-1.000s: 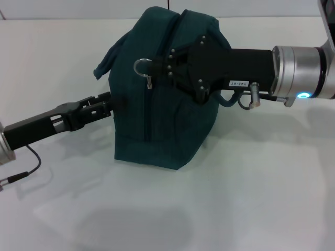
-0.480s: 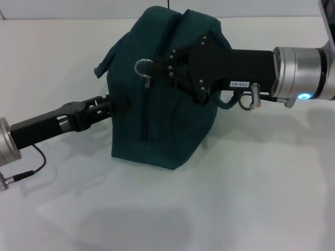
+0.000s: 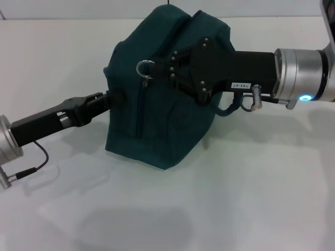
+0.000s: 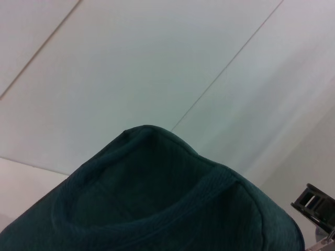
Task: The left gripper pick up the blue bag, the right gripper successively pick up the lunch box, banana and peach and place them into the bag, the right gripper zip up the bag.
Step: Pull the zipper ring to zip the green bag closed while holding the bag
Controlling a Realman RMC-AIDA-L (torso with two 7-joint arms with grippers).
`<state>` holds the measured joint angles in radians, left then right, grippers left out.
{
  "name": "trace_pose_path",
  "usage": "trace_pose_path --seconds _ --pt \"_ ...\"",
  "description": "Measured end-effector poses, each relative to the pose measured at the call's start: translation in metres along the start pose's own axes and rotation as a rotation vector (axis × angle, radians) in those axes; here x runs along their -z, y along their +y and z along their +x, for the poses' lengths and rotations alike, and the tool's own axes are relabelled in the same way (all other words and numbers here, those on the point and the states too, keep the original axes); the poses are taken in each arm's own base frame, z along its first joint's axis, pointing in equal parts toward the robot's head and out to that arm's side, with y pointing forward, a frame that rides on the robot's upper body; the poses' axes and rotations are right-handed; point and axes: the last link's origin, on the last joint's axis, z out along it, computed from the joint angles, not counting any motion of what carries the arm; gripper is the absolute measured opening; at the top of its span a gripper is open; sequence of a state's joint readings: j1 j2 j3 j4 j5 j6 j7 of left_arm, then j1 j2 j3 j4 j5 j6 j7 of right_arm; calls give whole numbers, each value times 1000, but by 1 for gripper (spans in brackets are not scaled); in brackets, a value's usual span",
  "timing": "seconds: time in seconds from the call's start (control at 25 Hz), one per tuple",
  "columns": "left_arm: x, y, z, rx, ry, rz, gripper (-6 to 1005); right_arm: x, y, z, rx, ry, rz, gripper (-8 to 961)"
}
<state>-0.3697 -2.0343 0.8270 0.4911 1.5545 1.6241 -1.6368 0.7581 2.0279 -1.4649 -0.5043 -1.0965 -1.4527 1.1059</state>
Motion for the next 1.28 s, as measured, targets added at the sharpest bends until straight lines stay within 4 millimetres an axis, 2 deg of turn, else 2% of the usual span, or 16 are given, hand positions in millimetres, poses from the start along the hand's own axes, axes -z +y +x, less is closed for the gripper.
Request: trace_pose_path --seconds 0.36,0.64,1.28 --pt "-2 2 -6 1 2 -8 154 6 0 1 -30 -30 31 3" --pt "-3 14 -14 -101 16 -84 76 15 -3 -4 -100 -109 86 3" --pt "-12 27 -38 -105 -36 -165 61 20 -8 -2 -217 -120 126 4"
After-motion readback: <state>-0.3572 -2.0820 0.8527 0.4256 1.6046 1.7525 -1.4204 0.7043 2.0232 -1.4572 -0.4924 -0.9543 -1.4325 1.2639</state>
